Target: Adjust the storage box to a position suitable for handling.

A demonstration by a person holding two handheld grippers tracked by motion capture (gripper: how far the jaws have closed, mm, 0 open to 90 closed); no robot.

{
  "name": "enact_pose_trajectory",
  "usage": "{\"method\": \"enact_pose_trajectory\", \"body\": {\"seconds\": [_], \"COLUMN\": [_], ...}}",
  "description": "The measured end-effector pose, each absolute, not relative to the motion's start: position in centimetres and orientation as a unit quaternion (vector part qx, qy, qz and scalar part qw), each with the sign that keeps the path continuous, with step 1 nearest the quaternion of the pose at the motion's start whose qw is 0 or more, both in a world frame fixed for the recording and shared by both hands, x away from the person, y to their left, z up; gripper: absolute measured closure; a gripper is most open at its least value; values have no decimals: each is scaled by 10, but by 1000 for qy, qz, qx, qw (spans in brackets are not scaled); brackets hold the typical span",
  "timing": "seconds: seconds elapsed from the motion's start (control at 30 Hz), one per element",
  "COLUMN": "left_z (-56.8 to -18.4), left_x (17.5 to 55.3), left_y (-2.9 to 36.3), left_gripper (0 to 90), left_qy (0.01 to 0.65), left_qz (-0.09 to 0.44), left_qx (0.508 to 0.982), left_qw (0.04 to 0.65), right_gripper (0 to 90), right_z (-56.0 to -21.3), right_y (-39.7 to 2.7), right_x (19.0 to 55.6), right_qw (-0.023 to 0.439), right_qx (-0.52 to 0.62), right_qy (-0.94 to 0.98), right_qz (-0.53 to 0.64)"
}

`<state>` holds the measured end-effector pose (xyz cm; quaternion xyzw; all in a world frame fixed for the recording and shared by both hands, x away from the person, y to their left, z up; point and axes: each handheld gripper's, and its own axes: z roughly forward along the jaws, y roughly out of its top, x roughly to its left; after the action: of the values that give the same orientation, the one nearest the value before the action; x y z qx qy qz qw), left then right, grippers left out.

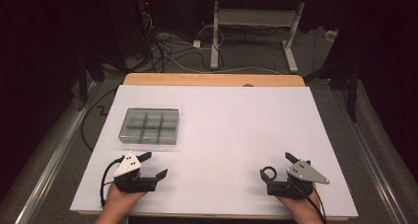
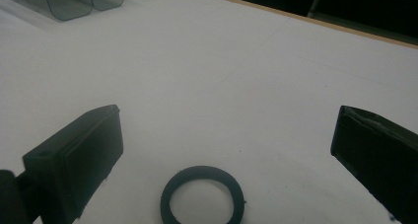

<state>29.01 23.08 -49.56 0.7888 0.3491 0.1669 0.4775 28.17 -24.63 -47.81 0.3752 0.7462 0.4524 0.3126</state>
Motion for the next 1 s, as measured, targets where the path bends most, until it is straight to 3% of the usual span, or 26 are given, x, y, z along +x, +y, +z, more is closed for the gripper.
{"method": "enact_pose_trajectory", "body": {"seconds": [0.37, 1.0], "left_z": [-496, -496], "left_x": [290, 291], "left_y": [230, 231], "left_gripper": [249, 634], "left_qy": [345, 364], "left_qz": [165, 171], "left_qx": [792, 785], "left_qw": [476, 471], "right_gripper": [0, 0], "right_z": [-478, -478], "right_y": [-246, -247], "right_x": [282, 281], "right_qw": [314, 312], "right_qx": [375, 375], "right_qy": [746, 746], "right_qz": [452, 454]}}
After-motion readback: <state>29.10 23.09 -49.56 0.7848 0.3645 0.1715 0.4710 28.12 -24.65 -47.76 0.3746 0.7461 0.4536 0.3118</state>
